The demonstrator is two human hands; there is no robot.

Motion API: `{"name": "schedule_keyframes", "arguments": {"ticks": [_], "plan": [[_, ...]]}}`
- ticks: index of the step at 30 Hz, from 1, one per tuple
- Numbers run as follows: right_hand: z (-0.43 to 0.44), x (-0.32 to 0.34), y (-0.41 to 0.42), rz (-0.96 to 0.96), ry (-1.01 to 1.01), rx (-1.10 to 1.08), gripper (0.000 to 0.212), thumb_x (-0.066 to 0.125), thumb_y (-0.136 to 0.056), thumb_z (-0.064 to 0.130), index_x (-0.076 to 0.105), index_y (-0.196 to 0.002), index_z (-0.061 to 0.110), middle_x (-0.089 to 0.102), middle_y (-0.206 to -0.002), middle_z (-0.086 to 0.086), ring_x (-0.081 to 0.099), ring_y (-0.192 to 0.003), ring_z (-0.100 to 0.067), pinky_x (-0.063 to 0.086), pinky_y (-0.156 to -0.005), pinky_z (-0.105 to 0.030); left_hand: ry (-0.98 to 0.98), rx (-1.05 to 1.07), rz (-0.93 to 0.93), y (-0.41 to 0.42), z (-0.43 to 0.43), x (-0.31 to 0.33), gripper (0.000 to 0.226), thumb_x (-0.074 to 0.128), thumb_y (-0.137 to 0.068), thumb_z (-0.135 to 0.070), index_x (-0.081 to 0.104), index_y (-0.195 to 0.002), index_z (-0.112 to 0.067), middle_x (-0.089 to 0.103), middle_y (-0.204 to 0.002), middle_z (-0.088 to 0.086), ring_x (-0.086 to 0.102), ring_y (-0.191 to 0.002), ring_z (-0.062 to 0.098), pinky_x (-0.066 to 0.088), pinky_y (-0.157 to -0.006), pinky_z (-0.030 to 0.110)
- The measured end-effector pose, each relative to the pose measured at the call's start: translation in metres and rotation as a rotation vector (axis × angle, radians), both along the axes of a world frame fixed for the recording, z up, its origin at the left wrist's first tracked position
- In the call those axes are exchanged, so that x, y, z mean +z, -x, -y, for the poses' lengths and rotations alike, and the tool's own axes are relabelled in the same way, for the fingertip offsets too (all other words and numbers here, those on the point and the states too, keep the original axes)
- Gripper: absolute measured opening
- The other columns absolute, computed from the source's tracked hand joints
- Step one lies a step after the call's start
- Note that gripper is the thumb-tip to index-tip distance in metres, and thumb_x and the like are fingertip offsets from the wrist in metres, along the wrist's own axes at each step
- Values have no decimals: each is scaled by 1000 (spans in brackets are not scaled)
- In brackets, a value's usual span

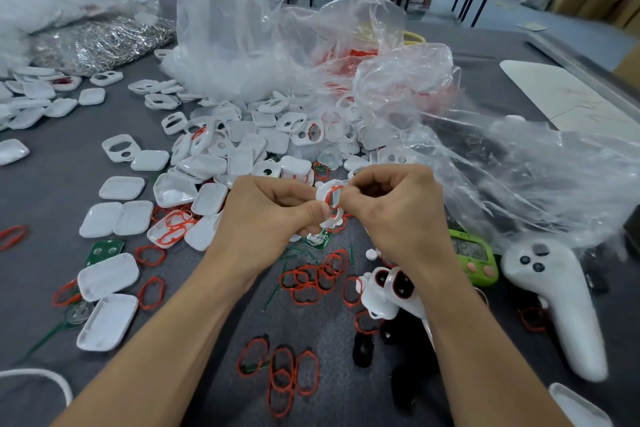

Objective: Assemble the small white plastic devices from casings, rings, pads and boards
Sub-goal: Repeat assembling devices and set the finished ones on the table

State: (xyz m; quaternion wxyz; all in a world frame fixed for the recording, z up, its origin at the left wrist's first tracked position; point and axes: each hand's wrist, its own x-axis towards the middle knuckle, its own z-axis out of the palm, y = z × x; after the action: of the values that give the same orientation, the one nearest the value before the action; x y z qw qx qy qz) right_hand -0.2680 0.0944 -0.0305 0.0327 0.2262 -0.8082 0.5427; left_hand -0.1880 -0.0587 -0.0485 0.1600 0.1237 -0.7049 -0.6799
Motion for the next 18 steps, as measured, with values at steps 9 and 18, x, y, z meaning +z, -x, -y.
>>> {"name": "schedule_keyframes", "arguments": {"ticks": [9,18], "plan": [[-1,-1,2,7,-6,3,7,81,-73,22,77,-68,23,67,-55,4,53,-47,-4,43,-46,-20,-84,44,3,1,-4,0,6,83,-77,1,80,-80,-3,74,-67,16,68,-51,18,53,-52,22],[-1,-2,-1,-19,-28,10,9,82,-73,18,77,-66,20,66,-54,7,51,-46,0,40,-45,-16,-41,-13,21,-2,-3,5,20,82,-77,3,83,-70,-16,74,-66,14,66,-51,16,52,-53,21]]}}
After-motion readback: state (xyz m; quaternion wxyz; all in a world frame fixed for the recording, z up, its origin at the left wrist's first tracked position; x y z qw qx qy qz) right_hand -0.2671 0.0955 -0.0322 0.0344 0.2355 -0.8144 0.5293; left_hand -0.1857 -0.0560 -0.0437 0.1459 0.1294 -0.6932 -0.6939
